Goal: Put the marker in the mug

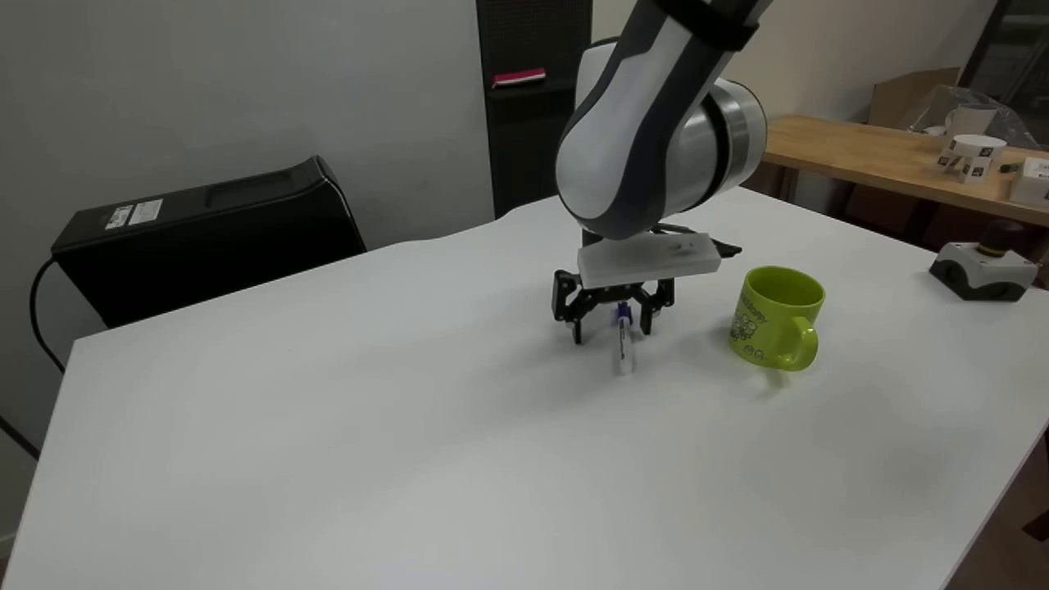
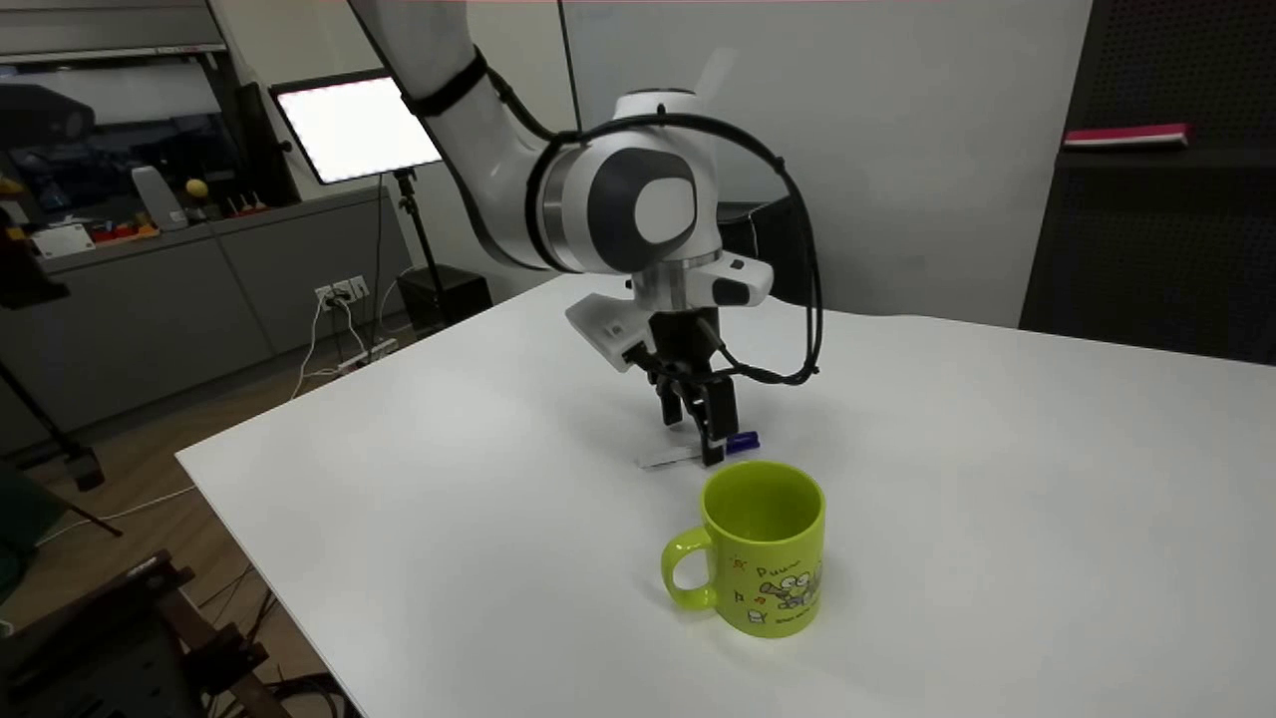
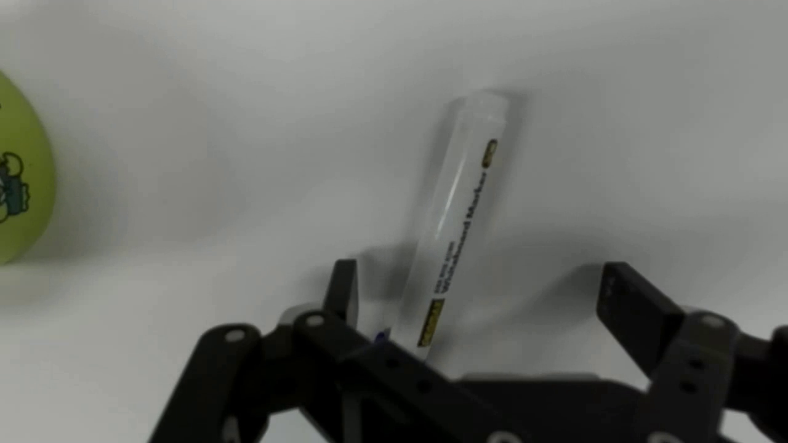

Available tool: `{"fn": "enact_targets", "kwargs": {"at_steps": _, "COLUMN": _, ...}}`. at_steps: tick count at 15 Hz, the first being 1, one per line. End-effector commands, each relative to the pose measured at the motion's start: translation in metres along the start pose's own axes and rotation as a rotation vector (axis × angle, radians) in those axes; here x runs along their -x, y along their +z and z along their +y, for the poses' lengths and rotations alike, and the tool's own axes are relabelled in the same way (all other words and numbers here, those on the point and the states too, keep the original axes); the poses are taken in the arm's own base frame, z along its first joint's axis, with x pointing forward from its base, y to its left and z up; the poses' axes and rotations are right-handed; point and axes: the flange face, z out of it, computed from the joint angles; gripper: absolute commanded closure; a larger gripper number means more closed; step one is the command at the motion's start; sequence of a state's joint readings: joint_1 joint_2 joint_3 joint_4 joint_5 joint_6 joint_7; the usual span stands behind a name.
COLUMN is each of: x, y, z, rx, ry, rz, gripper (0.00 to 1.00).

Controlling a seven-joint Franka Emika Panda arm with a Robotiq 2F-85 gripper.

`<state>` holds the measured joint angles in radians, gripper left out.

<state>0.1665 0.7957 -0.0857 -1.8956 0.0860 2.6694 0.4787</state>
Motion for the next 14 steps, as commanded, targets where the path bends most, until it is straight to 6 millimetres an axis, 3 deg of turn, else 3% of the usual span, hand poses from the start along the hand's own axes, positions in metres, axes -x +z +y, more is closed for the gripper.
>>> {"fn": "enact_targets", "kwargs": {"at_steps": 1, "x": -0.0061, "y": 0.0027, "z": -0.0064, "rx": 0.003, "ry": 0.033, "rz": 0.017, "gripper": 0.0}}
{"fn": "enact_targets", "kwargs": {"at_steps": 3, "x": -0.0061, "y": 0.0045, "z": -0.0073, "rx": 0.004, "ry": 0.033, "rz": 0.018, "gripper": 0.0}}
{"fn": "enact_targets", "kwargs": {"at_steps": 4, "x": -0.006, "y": 0.0052, "z": -0.0078, "rx": 0.002, "ry": 0.034, "rz": 0.018, "gripper": 0.25}}
{"fn": "enact_targets", "kwargs": {"at_steps": 6, "x": -0.0064, "y": 0.004, "z": -0.0097, "rx": 0.0, "ry": 0.034, "rz": 0.023, "gripper": 0.32}}
{"fn": "enact_targets", "kwargs": {"at_steps": 14, "x": -0.0146, "y": -0.0041, "z": -0.0099, "rx": 0.002, "ry": 0.047, "rz": 0.041, "gripper": 0.88}}
